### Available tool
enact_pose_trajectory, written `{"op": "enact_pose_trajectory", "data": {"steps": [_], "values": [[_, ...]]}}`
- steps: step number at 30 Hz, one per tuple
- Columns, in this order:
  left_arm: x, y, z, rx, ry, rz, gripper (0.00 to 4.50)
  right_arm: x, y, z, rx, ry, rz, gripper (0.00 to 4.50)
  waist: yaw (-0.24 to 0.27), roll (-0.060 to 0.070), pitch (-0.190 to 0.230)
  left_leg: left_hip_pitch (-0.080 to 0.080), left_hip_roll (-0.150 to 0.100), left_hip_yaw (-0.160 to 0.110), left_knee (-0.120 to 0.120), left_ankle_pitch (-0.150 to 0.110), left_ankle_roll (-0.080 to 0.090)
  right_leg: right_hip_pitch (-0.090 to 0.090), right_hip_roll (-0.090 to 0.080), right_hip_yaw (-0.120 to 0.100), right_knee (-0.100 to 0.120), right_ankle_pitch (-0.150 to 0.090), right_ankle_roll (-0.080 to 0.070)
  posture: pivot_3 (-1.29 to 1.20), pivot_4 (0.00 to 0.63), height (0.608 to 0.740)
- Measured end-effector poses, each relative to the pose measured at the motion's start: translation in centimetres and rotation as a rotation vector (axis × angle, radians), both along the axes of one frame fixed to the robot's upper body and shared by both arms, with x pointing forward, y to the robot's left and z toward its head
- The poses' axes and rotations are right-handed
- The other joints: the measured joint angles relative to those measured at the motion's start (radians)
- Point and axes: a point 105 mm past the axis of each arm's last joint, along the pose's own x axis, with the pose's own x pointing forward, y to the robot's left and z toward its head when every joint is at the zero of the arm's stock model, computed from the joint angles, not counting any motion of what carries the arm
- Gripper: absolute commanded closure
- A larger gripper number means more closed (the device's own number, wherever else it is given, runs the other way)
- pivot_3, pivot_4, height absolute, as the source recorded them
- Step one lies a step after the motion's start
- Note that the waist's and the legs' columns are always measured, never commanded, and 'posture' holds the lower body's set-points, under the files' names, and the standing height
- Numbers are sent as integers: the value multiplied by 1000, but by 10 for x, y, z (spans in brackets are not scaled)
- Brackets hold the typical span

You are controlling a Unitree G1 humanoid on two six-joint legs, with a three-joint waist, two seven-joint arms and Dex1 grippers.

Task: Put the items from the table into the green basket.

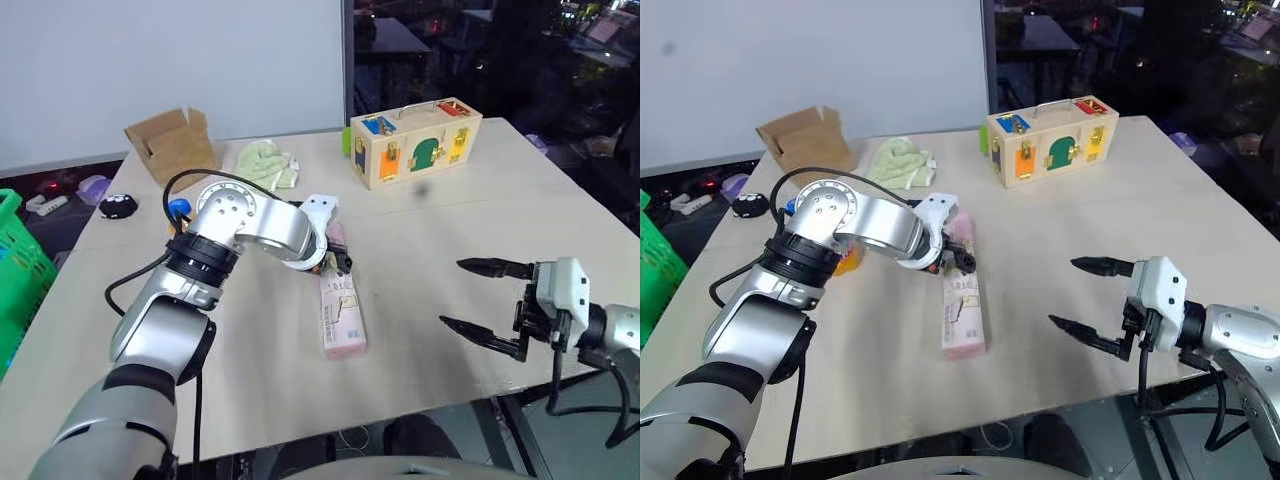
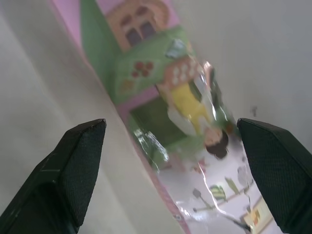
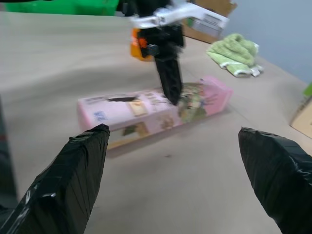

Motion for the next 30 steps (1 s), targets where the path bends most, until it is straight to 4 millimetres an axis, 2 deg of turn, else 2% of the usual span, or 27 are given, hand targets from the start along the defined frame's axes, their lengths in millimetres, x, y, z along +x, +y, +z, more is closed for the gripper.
{"op": "enact_pose_trajectory", "data": {"steps": [8,14,17,20,26,28,30], "values": [[-2,-15,-10,-15,29,18,28,26,-17,4,-21,-2,-10,0,8,0,0,0,-2,2,0,-3,5,0,-2,2,-1,0,0,-183,0,740],[0,-18,-12,-9,39,48,28,51,-39,3,-80,42,-6,0,5,1,0,1,-4,3,0,-4,6,0,-2,3,0,0,0,-193,0,740],[-1,-20,-12,-9,38,49,28,65,-57,19,-112,54,7,0,4,1,0,1,-4,3,0,-4,7,1,-3,3,0,0,0,-198,0,740],[0,-24,-11,-18,36,46,28,78,-65,30,-109,59,5,0,4,1,0,1,-4,2,0,-4,7,0,-3,3,0,0,0,-198,0,740],[4,-32,-3,-48,29,56,28,89,-60,35,-112,64,53,0,8,1,0,-1,-4,2,0,-2,4,0,-4,2,-1,0,1,-165,0,740],[3,-28,-9,-32,42,72,28,89,-58,34,-117,62,73,0,8,1,0,-1,-4,2,0,-2,4,0,-4,2,-1,-1,1,-165,0,740],[-3,-22,-23,-16,83,94,28,88,-55,30,-127,65,91,0,7,1,0,-2,-4,2,0,-2,4,-2,-5,3,-1,-1,2,-157,0,740]]}}
